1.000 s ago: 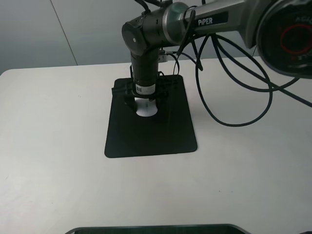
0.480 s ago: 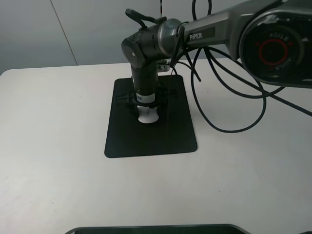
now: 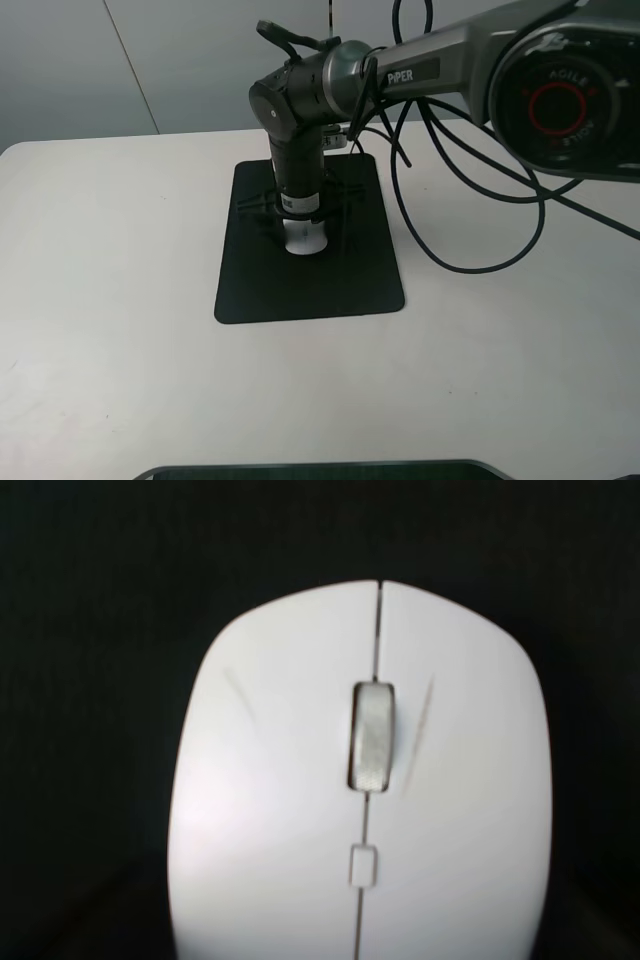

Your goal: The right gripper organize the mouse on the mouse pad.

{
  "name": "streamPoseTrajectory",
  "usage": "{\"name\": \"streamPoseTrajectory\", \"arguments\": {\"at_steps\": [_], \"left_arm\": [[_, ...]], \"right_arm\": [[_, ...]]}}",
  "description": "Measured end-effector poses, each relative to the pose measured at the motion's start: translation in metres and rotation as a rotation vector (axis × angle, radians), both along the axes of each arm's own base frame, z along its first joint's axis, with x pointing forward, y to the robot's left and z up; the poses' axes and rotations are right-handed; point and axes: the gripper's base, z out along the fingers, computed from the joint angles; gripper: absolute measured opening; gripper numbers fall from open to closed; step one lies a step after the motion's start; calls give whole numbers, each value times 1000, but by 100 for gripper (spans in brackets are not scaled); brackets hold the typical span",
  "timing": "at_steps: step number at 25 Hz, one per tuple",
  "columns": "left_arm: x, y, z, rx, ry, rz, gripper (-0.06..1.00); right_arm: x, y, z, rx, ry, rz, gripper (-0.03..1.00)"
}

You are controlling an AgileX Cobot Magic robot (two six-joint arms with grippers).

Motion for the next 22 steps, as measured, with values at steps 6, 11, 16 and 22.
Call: {"name": "streamPoseTrajectory", "arguments": {"at_steps": [6,11,16,22], "left_arm": [[0,0,0,0,0,0,75],[0,0,0,0,0,0,75],[0,0,0,0,0,0,75],[0,0,0,4,-2,-2,75]], "right_arm": [[0,0,2,1,-2,6,69],[0,0,23,28,-31,14,69],[4,-8,54,42,-52,28,70],[9,-31,88,41,-53,26,70]]}}
